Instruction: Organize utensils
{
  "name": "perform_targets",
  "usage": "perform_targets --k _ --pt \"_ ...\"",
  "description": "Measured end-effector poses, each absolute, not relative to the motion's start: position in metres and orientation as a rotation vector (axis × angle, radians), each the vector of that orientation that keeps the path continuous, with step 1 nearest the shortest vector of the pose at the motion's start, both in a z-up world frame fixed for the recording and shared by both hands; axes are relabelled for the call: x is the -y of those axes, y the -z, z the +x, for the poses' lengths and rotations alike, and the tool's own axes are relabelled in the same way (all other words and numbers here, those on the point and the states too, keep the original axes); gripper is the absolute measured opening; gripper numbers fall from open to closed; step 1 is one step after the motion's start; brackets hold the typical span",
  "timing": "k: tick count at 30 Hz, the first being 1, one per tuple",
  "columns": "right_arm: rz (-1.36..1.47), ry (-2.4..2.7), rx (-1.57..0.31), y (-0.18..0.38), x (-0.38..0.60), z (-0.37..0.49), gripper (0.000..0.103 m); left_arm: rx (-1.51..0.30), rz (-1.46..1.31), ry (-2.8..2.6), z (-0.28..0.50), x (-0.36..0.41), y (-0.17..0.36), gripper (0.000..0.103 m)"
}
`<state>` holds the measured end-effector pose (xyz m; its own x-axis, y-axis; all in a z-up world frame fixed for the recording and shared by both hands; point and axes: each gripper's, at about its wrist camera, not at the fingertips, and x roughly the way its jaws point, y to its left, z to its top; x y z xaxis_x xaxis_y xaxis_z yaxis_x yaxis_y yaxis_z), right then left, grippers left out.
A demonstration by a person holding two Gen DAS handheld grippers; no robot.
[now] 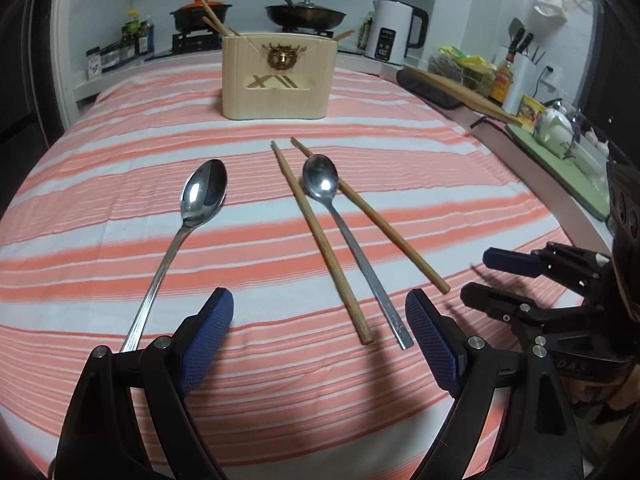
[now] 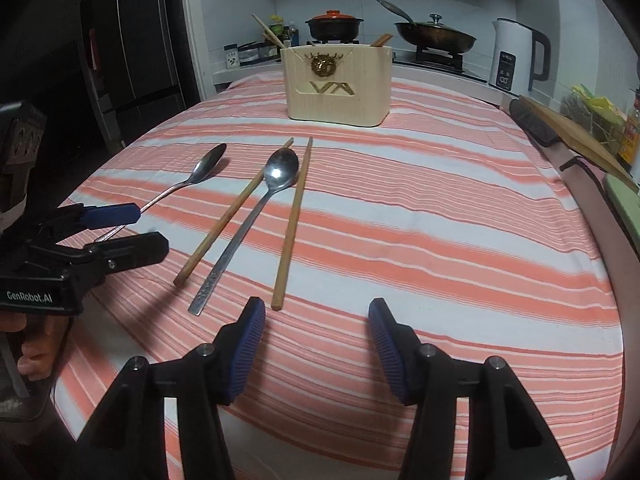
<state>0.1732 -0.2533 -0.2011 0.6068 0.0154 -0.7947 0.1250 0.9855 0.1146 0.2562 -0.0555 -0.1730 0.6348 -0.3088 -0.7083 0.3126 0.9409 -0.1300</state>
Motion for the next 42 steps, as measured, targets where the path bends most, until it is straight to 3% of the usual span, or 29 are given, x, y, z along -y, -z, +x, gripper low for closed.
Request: perform_targets --k 8,15,17,20,24,25,28,38,39,40,41,42 --pt "0.152 -0.016 -0.977 0.208 0.244 0.192 0.034 -0.889 0.036 0.315 0.267 0.059 0.185 0.086" --pt "0.117 -0.034 -0.999 0.211 0.241 0.205 0.028 -0.928 0.098 0.29 0.27 0.067 0.192 0.084" --pt "0.111 -0.035 -1.002 0.211 0.24 0.209 0.018 -0.927 0.126 0.286 0.27 0.071 0.192 0.08" --pt "0.123 -0.015 -1.01 0.212 0.244 0.212 0.008 -0.916 0.147 0.306 0.269 0.075 0.19 0.059" --pt "0.15 0.05 -1.011 0.213 0.253 0.211 0.007 -0.907 0.14 0.309 0.271 0.075 0.188 0.014" --pt "0.154 0.07 -1.011 0.213 0.257 0.209 0.007 -0.907 0.134 0.307 0.272 0.074 0.188 0.009" --pt "0.17 0.146 -1.008 0.213 0.272 0.201 0.007 -0.903 0.107 0.288 0.273 0.067 0.188 0.006" --pt "0.138 0.305 -1.0 0.213 0.306 0.175 0.008 -0.905 0.029 0.248 0.286 0.041 0.188 0.009" --pt "0.136 0.305 -1.002 0.213 0.306 0.176 0.01 -0.906 0.037 0.262 0.289 0.044 0.187 0.025" --pt "0.133 0.304 -1.006 0.214 0.306 0.179 0.022 -0.903 0.051 0.273 0.292 0.047 0.186 0.051" --pt "0.129 0.299 -1.004 0.214 0.305 0.181 0.041 -0.896 0.068 0.277 0.295 0.05 0.185 0.062" --pt "0.126 0.292 -1.004 0.215 0.304 0.183 0.049 -0.88 0.086 0.276 0.296 0.051 0.184 0.071"
